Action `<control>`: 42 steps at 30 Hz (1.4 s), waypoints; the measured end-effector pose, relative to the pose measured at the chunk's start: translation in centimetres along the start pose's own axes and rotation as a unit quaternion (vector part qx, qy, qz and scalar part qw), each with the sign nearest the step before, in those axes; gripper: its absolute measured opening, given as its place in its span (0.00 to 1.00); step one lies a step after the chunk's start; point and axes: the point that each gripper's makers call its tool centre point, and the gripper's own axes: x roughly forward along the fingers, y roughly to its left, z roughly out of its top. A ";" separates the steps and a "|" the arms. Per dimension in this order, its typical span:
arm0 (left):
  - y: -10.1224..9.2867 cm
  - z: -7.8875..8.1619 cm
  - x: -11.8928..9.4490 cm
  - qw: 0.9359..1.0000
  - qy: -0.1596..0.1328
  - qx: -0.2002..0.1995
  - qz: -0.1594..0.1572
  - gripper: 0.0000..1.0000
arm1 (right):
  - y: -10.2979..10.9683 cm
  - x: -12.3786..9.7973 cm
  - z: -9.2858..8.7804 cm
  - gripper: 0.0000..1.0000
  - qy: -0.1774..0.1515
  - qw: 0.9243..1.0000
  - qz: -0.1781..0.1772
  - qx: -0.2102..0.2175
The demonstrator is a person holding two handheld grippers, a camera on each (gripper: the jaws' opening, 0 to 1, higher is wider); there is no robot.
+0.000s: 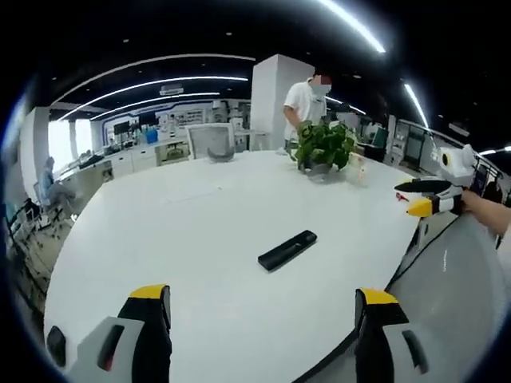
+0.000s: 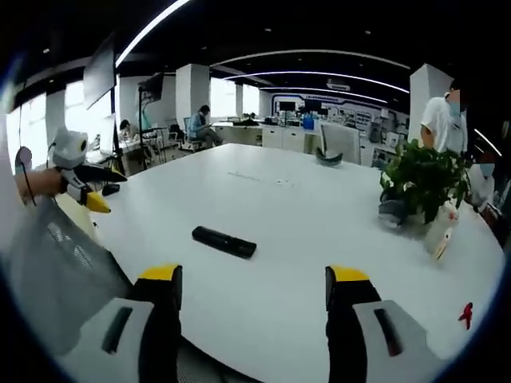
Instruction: Press the specified remote control buttons in sequence, fully releasing each button before pressing the next.
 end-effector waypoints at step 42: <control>-2.4 0.0 11.3 0.977 0.102 0.022 -0.188 0.96 | 1.4 0.8 -6.5 0.69 0.192 0.971 0.018 -0.141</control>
